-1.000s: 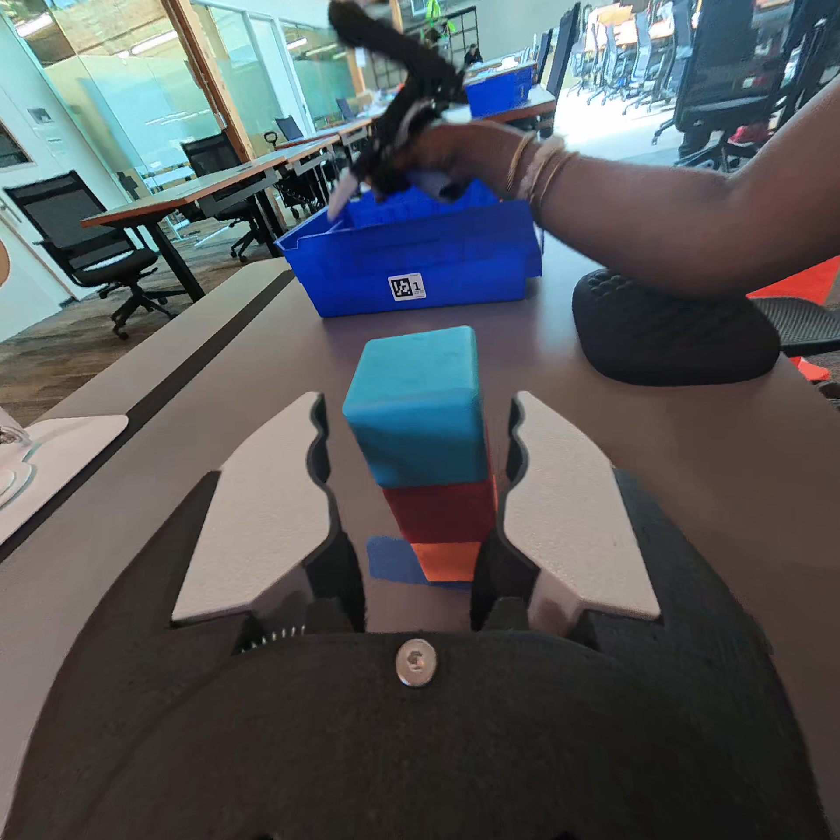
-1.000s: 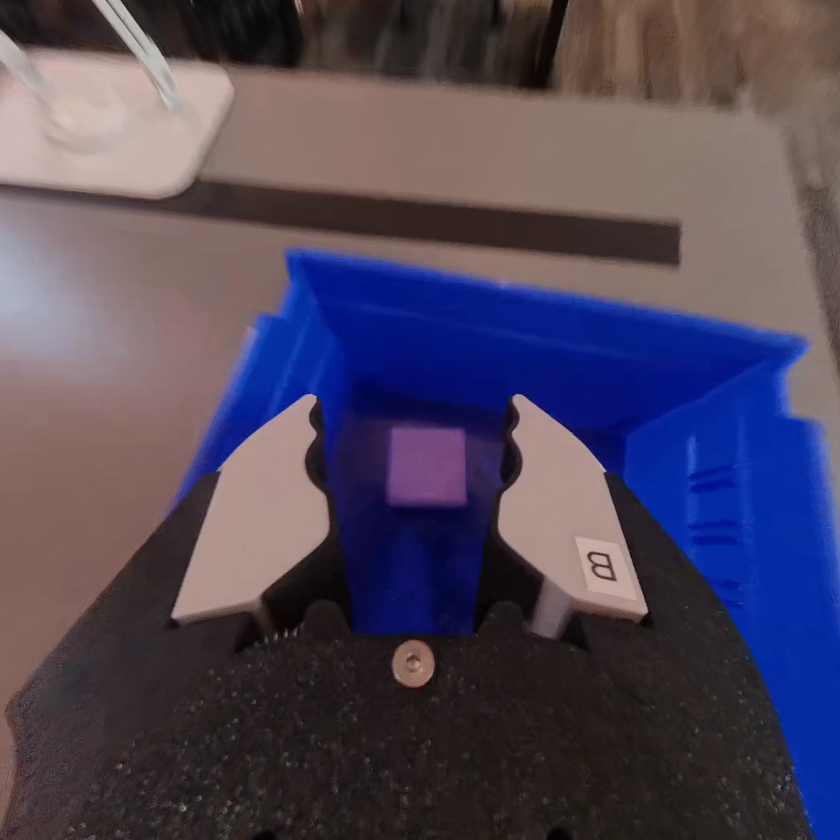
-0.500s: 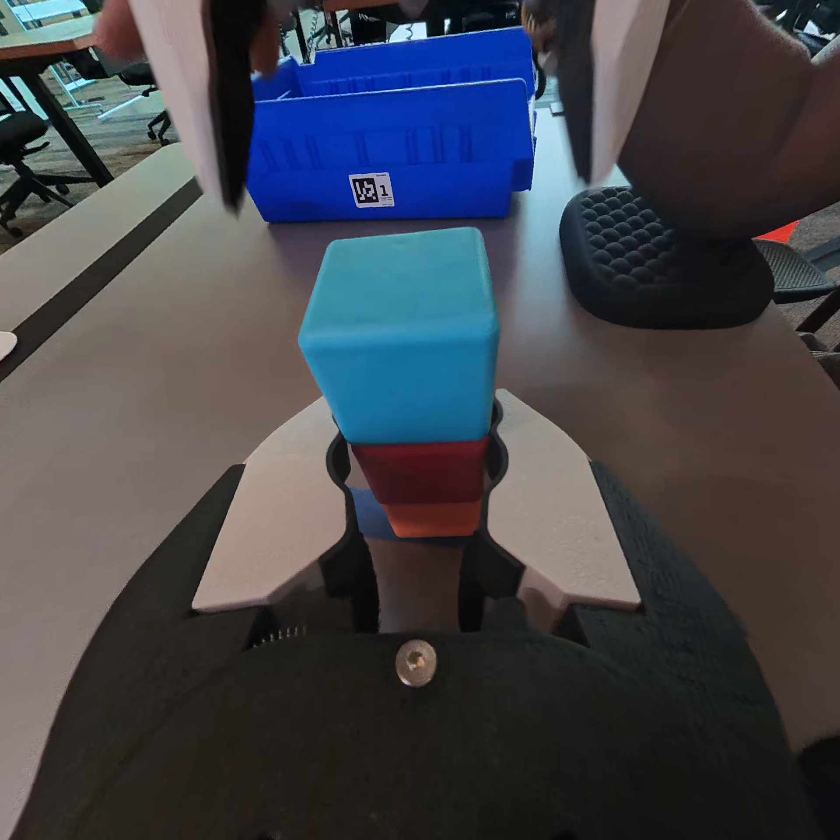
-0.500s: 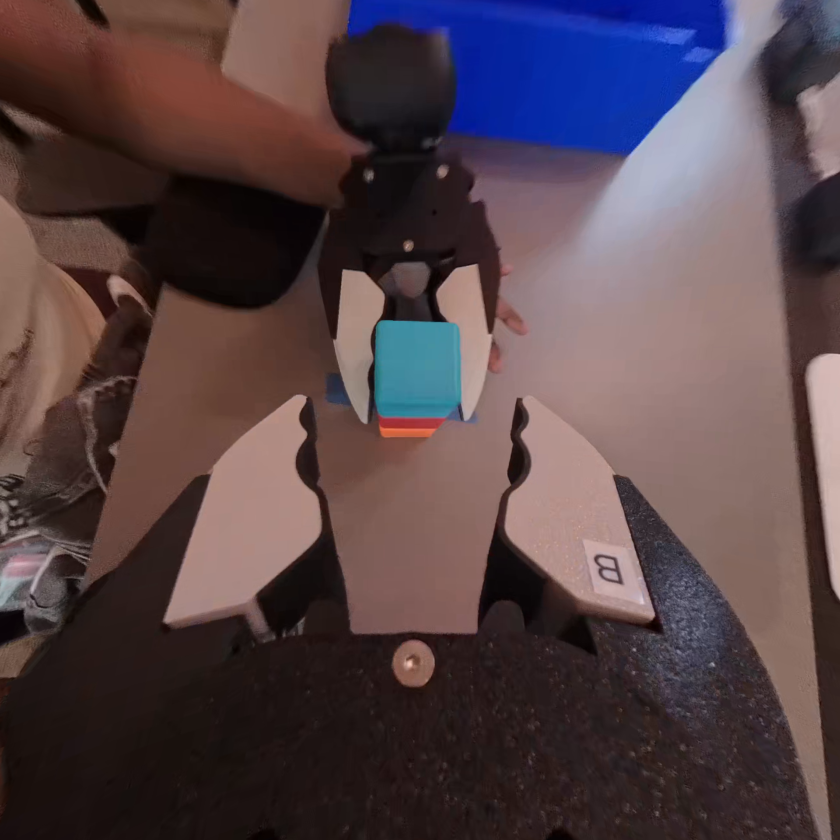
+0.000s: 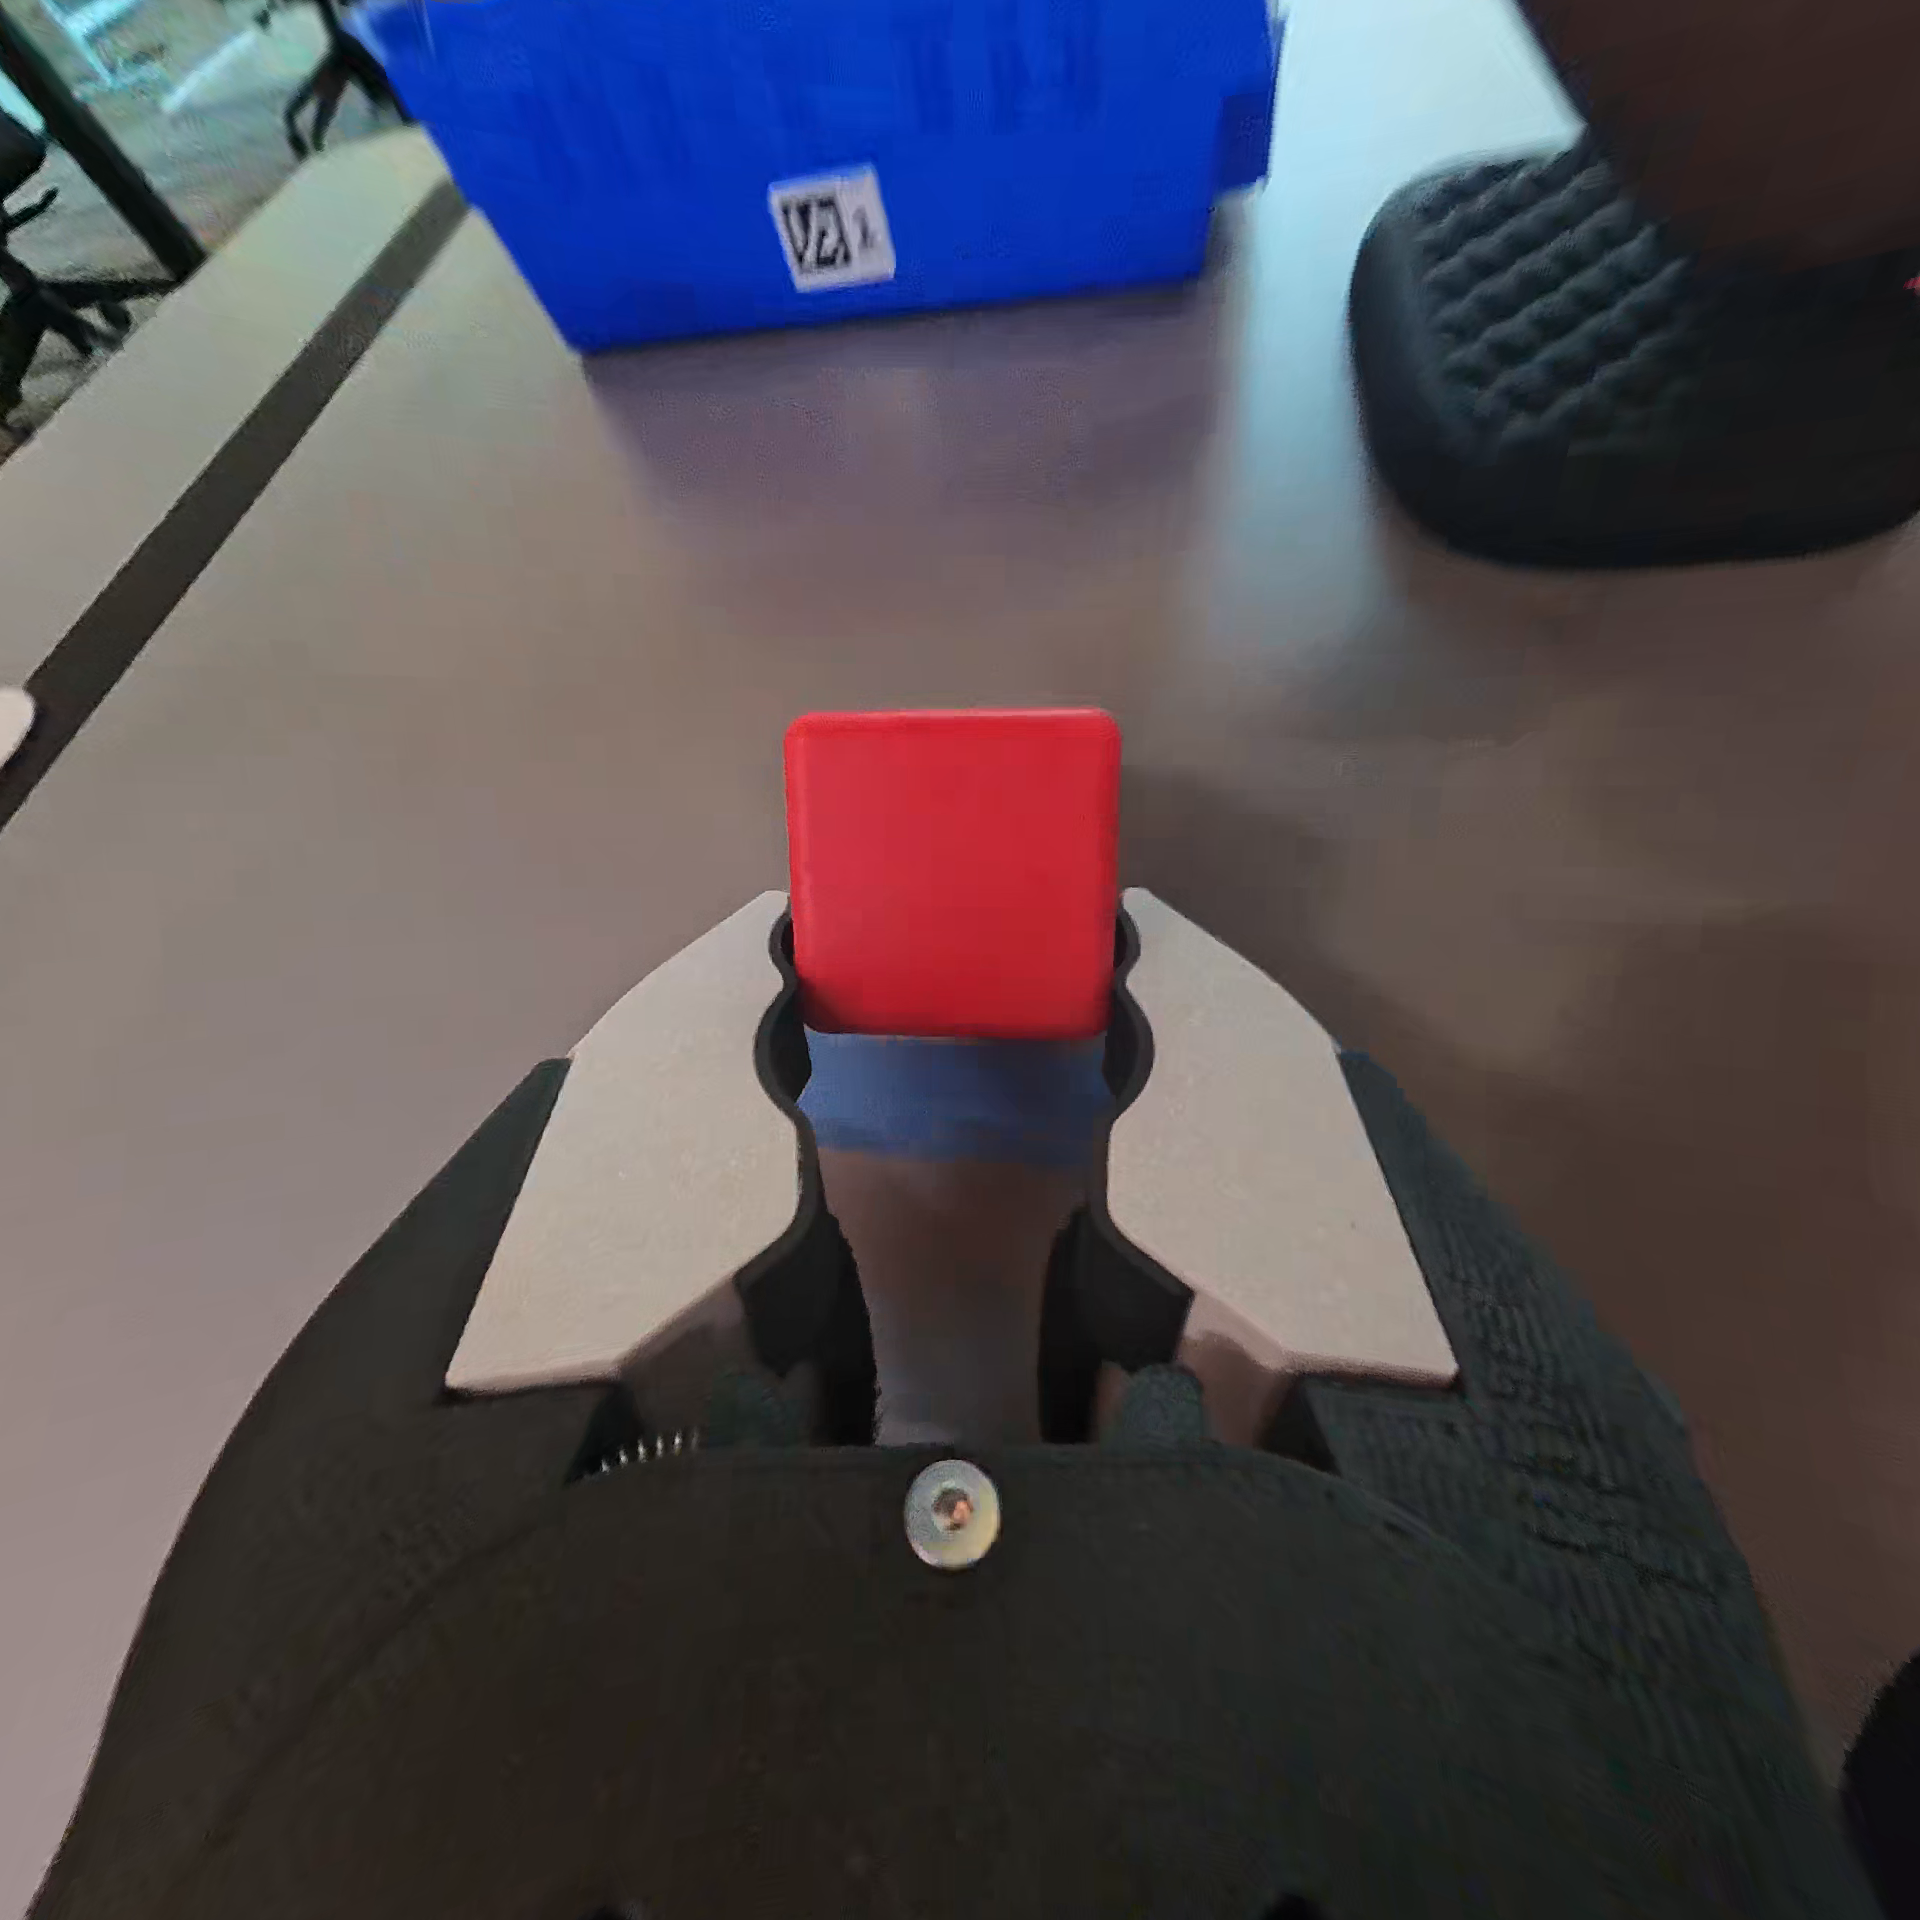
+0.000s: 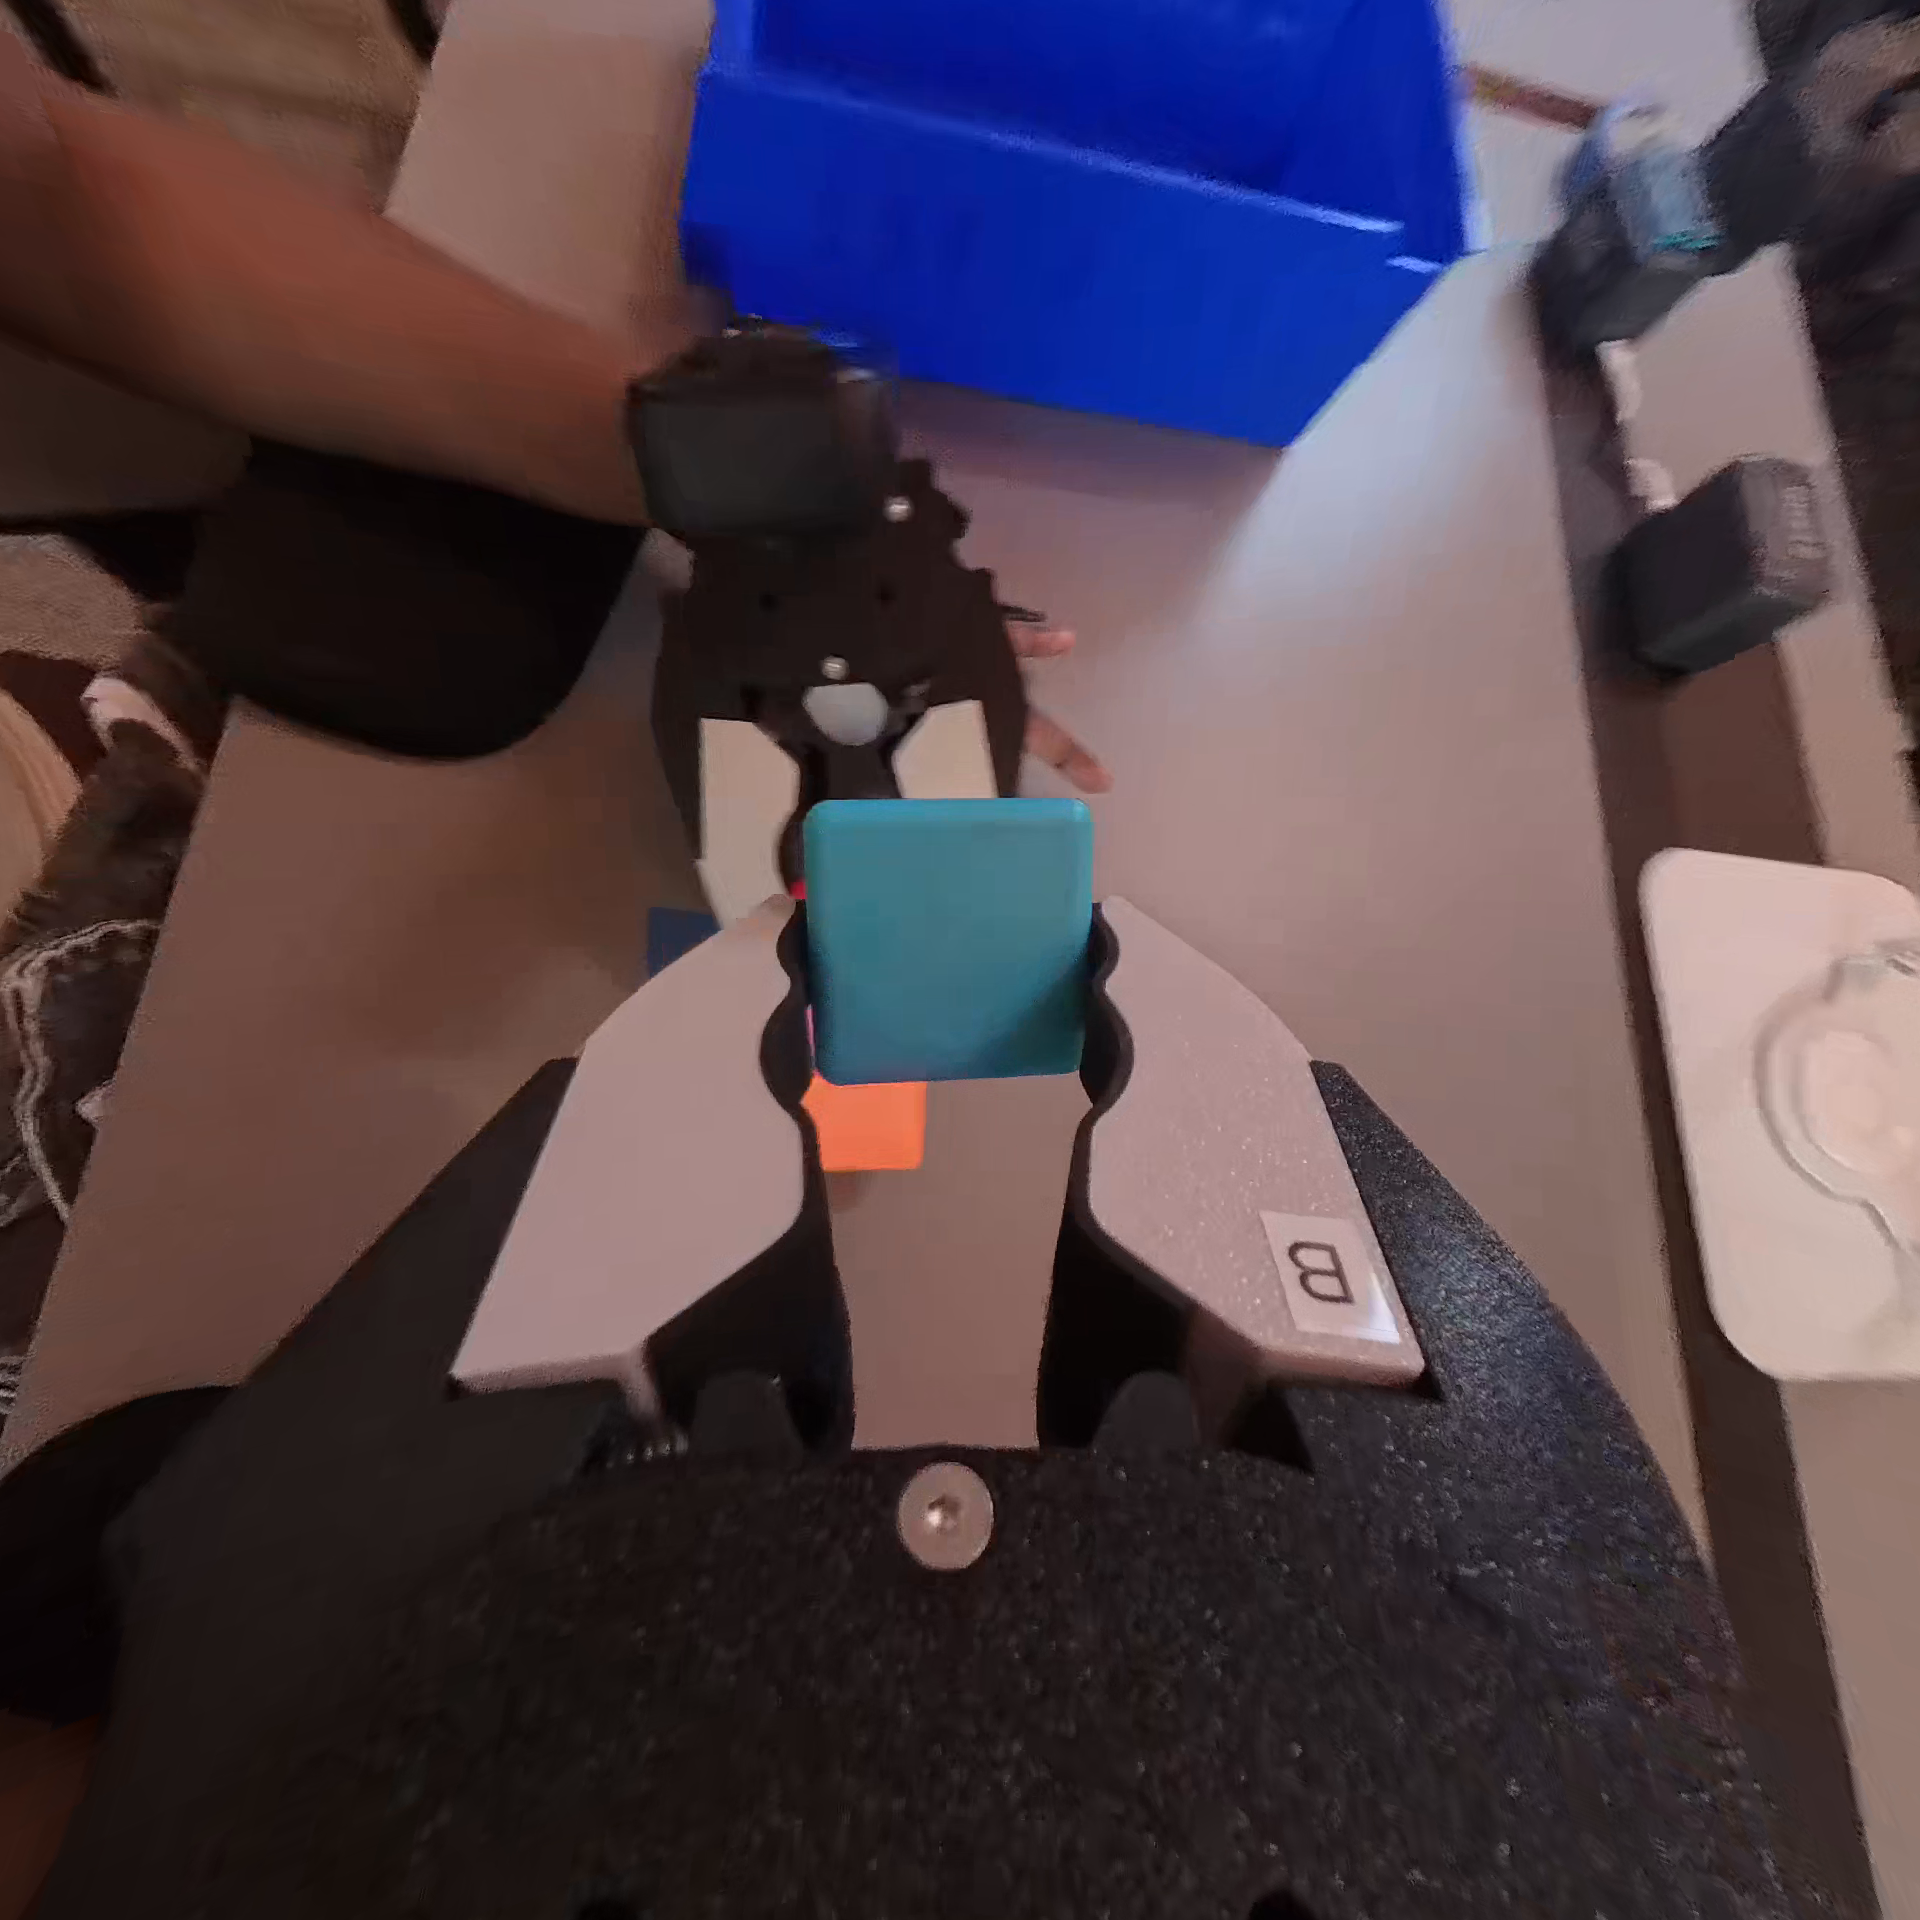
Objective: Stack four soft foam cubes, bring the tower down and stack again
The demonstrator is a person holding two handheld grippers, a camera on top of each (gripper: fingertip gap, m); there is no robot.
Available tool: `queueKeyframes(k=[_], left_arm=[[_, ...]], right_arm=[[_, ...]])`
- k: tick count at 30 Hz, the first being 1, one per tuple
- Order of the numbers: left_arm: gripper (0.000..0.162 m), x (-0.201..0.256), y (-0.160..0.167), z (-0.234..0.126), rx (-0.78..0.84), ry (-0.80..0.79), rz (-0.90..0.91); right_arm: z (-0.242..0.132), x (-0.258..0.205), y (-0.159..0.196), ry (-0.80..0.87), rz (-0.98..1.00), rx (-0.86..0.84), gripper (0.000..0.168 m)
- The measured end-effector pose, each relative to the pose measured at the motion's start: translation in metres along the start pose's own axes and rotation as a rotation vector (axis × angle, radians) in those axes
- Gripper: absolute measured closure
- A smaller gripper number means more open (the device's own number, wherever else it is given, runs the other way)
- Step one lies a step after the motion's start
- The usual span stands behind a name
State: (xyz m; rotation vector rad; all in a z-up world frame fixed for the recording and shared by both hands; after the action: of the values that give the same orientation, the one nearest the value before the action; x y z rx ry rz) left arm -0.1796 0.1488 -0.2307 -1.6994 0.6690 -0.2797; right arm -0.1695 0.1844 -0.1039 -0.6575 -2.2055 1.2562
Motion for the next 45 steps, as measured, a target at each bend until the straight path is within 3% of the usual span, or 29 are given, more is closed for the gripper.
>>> queueKeyframes(k=[7, 12, 14, 20, 25, 29, 33, 35, 37, 41, 45], left_arm=[[0.108, -0.001, -0.018, -0.004, 0.091, -0.011, -0.009], [0.108, 0.001, -0.022, 0.001, 0.114, -0.022, 0.025], [0.108, 0.001, -0.023, 0.002, 0.120, -0.026, 0.030], [0.108, 0.000, -0.022, 0.001, 0.125, -0.033, 0.024], [0.108, 0.000, -0.019, 0.002, 0.119, -0.034, 0.025], [0.106, 0.001, -0.019, 0.002, 0.116, -0.029, 0.028], [0.090, 0.001, -0.014, 0.002, 0.086, -0.027, 0.011], [0.084, 0.002, -0.009, 0.003, 0.052, -0.019, -0.003], [0.081, 0.003, -0.002, 0.004, 0.017, -0.011, -0.013], [0.081, 0.004, 0.006, 0.006, -0.037, -0.005, -0.003], [0.082, 0.003, 0.009, 0.008, -0.060, -0.020, -0.002]], right_arm=[[-0.122, 0.053, 0.022, 0.510, 0.120, -0.004, 0.119], [-0.246, 0.081, 0.110, 1.090, 0.448, -0.191, 0.119], [-0.277, 0.081, 0.153, 1.226, 0.622, -0.219, 0.119], [-0.302, 0.059, 0.266, 1.333, 0.997, -0.480, 0.119], [-0.302, 0.046, 0.302, 1.323, 1.101, -0.597, 0.119], [-0.298, 0.043, 0.318, 1.302, 1.140, -0.598, 0.119], [-0.299, 0.051, 0.300, 1.311, 1.096, -0.517, 0.099], [-0.299, 0.062, 0.267, 1.309, 1.006, -0.425, 0.095], [-0.282, 0.077, 0.211, 1.197, 0.792, -0.282, 0.095], [-0.185, 0.064, 0.084, 0.683, 0.330, -0.039, 0.088], [-0.068, 0.005, 0.029, 0.108, 0.113, -0.071, 0.086]])
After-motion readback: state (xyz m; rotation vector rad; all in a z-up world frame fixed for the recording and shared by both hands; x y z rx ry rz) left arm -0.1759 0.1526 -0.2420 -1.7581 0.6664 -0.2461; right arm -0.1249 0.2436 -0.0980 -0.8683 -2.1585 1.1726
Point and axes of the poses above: each gripper's, where its closed fingertips meet, z out along the fingers, y out of its underside, x = y × z across the jaws, the point moved 2 cm from there along -z, back along the fingers, and after that the axes turned 15 degrees about x, right-handed, at the moved point
